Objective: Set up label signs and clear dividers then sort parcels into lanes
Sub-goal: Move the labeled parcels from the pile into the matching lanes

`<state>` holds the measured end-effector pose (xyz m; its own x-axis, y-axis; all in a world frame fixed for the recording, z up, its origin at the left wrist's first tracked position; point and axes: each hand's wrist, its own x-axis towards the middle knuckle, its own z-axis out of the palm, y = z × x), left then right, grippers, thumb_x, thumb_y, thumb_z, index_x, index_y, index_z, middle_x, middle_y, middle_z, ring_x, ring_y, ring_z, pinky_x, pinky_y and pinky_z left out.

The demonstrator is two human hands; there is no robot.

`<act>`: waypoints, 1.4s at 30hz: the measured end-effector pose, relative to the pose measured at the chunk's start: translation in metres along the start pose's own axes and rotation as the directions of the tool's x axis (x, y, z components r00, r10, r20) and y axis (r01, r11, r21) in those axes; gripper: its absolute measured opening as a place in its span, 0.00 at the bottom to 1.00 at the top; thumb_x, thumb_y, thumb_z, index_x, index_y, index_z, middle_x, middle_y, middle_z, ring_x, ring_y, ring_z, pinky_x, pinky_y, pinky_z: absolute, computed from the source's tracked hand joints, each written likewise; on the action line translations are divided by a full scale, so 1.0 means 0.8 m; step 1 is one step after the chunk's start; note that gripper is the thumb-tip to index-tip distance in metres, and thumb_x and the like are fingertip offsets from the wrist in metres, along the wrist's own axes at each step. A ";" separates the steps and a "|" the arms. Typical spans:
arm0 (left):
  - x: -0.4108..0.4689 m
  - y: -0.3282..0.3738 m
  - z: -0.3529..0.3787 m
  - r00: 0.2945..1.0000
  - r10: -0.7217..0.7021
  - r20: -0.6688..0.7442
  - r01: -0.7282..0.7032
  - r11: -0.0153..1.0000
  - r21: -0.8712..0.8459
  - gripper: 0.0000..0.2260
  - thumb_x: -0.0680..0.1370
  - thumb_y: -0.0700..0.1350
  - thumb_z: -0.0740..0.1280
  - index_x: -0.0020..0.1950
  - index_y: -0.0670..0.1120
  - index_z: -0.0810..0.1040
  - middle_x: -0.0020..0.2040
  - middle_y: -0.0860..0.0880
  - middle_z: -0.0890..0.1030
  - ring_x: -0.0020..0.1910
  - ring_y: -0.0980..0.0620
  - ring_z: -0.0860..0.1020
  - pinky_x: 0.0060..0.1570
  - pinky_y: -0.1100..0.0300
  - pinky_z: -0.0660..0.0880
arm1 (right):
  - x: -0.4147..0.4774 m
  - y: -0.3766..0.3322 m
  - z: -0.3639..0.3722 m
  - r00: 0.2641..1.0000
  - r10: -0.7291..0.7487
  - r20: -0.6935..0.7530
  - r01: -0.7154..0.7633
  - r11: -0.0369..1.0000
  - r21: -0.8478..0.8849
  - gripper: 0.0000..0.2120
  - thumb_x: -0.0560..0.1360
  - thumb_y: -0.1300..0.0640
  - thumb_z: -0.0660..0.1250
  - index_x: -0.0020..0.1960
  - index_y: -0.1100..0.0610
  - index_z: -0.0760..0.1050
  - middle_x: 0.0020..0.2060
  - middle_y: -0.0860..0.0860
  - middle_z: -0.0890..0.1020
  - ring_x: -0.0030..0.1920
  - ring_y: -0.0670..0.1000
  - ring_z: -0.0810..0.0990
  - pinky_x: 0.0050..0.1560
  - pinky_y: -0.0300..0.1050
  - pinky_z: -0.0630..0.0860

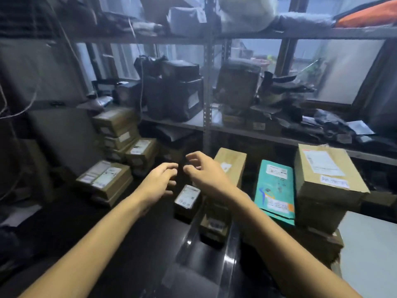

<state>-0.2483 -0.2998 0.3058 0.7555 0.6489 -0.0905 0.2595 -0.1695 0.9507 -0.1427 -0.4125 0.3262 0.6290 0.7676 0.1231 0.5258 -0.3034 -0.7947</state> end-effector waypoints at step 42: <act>0.346 -0.259 -0.494 0.987 -0.153 -0.047 0.156 0.987 0.050 0.11 0.81 0.42 0.61 0.49 0.56 0.79 0.51 0.54 0.82 0.48 0.57 0.78 0.49 0.59 0.75 | 0.422 -0.126 0.469 0.945 0.221 0.243 -0.233 0.972 0.023 0.12 0.79 0.55 0.63 0.60 0.55 0.79 0.54 0.51 0.83 0.55 0.48 0.80 0.59 0.47 0.77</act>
<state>-0.3307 0.2080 0.2012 0.6775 0.7016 -0.2211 0.4035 -0.1032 0.9091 -0.1983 0.0889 0.2252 0.5713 0.7950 -0.2037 0.3513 -0.4612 -0.8148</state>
